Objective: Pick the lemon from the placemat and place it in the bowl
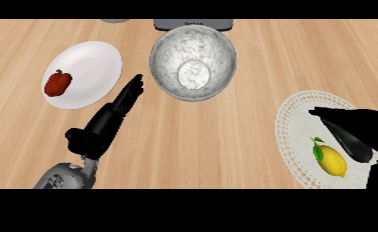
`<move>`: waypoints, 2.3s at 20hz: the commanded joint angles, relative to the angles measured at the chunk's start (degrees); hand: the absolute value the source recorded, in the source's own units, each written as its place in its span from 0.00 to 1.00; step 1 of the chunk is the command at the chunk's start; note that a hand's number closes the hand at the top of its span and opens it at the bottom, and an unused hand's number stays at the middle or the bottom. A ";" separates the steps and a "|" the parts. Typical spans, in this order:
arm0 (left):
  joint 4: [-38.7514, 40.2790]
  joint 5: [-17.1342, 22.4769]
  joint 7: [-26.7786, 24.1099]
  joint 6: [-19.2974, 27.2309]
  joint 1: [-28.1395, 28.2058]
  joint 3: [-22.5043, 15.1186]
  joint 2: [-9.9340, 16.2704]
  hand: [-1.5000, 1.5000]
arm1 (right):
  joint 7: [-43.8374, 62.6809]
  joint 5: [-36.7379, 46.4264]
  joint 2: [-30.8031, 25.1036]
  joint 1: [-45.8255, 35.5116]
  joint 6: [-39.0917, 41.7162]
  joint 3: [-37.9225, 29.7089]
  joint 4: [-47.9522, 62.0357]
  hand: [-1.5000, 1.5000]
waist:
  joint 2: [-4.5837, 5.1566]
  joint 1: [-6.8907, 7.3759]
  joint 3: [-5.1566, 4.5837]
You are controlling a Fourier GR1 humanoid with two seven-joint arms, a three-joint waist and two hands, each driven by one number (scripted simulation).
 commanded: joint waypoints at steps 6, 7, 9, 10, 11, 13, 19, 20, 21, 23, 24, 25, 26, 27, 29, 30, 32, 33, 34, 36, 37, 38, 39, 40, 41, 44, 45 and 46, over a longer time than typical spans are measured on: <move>-2.23 -2.61 2.34 -3.34 1.52 3.84 -2.41 0.50 | -4.45 10.24 4.85 4.58 2.29 -2.03 -1.41 0.00 | -0.01 -0.33 0.11; -4.61 -4.52 5.00 -1.17 1.94 2.31 -3.09 0.50 | -1.81 10.36 5.23 6.66 1.70 -1.75 -5.70 0.00 | -0.07 -0.45 0.11; -3.47 -3.32 4.05 -3.36 1.76 4.49 -2.86 0.50 | -3.36 16.09 7.66 7.09 -1.20 0.36 -4.49 0.00 | -0.02 -0.35 0.11; 0.42 -4.14 0.32 -4.84 1.58 4.15 -3.36 0.50 | -7.94 18.52 7.19 8.52 -3.83 0.01 -2.59 0.00 | 0.02 -0.47 0.12; 0.27 -3.11 -0.08 -5.15 2.88 4.30 -3.73 0.50 | -4.19 17.82 7.14 11.83 -3.99 -0.26 -9.16 0.00 | -0.07 -0.76 0.09; 1.76 -3.62 2.54 -5.44 -1.42 6.54 -4.69 0.50 | -7.81 21.50 9.12 10.26 -5.57 -0.01 -4.91 0.00 | 0.01 -0.56 0.10; -0.75 -5.52 0.86 -6.65 3.32 6.36 -5.27 0.50 | -10.81 29.73 9.85 12.63 -9.48 -0.27 -6.32 0.00 | -0.04 -0.40 0.09; -1.55 -4.46 3.27 -7.81 1.54 7.66 -4.56 0.50 | -14.85 30.46 8.09 10.96 -10.21 -2.61 -2.15 0.00 | 0.00 -0.31 0.11; -2.10 -4.41 4.45 -7.04 0.25 8.29 -5.37 0.50 | -15.58 33.76 9.56 14.09 -14.03 -0.50 -2.02 0.00 | -0.02 -0.44 0.12; -2.09 -8.79 2.34 -4.84 3.37 4.74 -8.69 0.50 | -16.62 33.92 10.32 14.98 -13.63 -2.56 -1.86 0.00 | -0.03 -0.46 0.10; -2.59 -6.66 1.73 -8.80 4.26 7.68 -6.19 0.50 | -15.97 34.65 11.95 12.77 -11.55 -2.80 -0.23 0.00 | -0.01 -0.28 0.09; -3.36 -7.38 5.53 -7.16 1.74 8.08 -6.99 0.50 | -17.71 35.39 10.71 16.58 -13.18 -3.69 -2.07 0.00 | -0.04 -0.50 0.10; 0.39 -5.68 2.83 -9.99 0.53 10.70 -5.53 0.50 | -18.96 34.48 10.45 12.01 -12.12 -5.79 1.69 0.00 | 0.03 -0.36 0.09; 0.65 -6.53 1.84 -9.31 1.45 9.61 -6.74 0.50 | -19.70 39.52 12.95 14.24 -17.32 -1.23 5.37 0.00 | 0.05 -0.31 0.11; -3.41 -10.24 0.52 -6.91 5.21 5.87 -9.11 0.50 | -17.09 37.86 14.55 9.75 -12.24 -2.62 7.48 0.00 | 0.03 0.00 0.10; -1.41 -9.00 0.51 -8.56 5.22 8.79 -7.29 0.50 | -21.42 35.11 9.93 11.81 -10.14 -7.70 4.76 0.00 | 0.00 -0.29 0.09; -1.24 -8.25 3.71 -9.55 1.62 9.88 -8.10 0.50 | -22.39 40.41 14.13 15.52 -16.32 -3.36 7.88 0.00 | 0.01 -0.43 0.10; -5.08 -9.61 7.85 -7.87 2.23 7.37 -10.20 0.50 | -21.85 39.45 14.29 11.81 -12.61 -4.85 7.95 0.00 | -0.01 -0.27 0.10; -4.06 -9.51 6.75 -8.12 1.41 8.30 -9.86 0.50 | -21.41 41.86 17.98 9.53 -16.24 -1.99 13.88 0.00 | 0.05 -0.07 0.11; -2.43 -9.51 3.14 -10.58 4.21 9.21 -9.39 0.50 | -27.03 43.06 15.11 13.26 -18.39 -4.72 14.05 0.00 | 0.02 -0.27 0.10; -0.07 -11.74 0.81 -9.38 4.61 8.54 -10.84 0.50 | -24.41 41.16 16.37 8.12 -12.09 -5.86 12.71 0.00 | 0.04 -0.19 0.09; 3.47 -9.79 1.50 -12.07 -0.11 12.12 -9.81 0.50 | -24.20 41.90 16.99 10.71 -12.52 -5.99 10.08 0.00 | 0.03 -0.42 0.08; -4.28 -9.83 5.25 -11.16 4.36 10.42 -9.59 0.50 | -27.84 41.58 16.23 8.05 -13.72 -7.77 15.83 0.00 | 0.01 -0.13 0.10; -5.87 -8.82 6.89 -12.49 3.28 11.64 -8.40 0.50 | -25.23 43.90 19.56 8.81 -15.68 -4.76 14.53 0.00 | 0.00 -0.13 0.10; -5.98 -11.86 6.43 -10.00 4.34 8.94 -10.77 0.50 | -28.64 43.15 18.26 5.39 -15.62 -7.08 19.98 0.00 | 0.03 -0.02 0.11; -1.90 -12.72 3.35 -10.15 4.25 9.96 -11.68 0.50 | -33.92 43.08 17.55 7.19 -17.20 -7.17 18.47 1.00 | 0.04 -0.22 0.10; 1.72 -11.16 1.04 -12.24 2.61 12.51 -10.23 0.50 | -32.41 43.55 19.56 6.77 -17.39 -5.68 16.55 1.00 | 0.06 -0.29 0.09; -3.11 -9.64 5.07 -12.50 2.46 12.55 -10.23 0.50 | -36.83 45.49 17.89 10.62 -23.84 -6.20 18.03 1.00 | 0.01 -0.34 0.11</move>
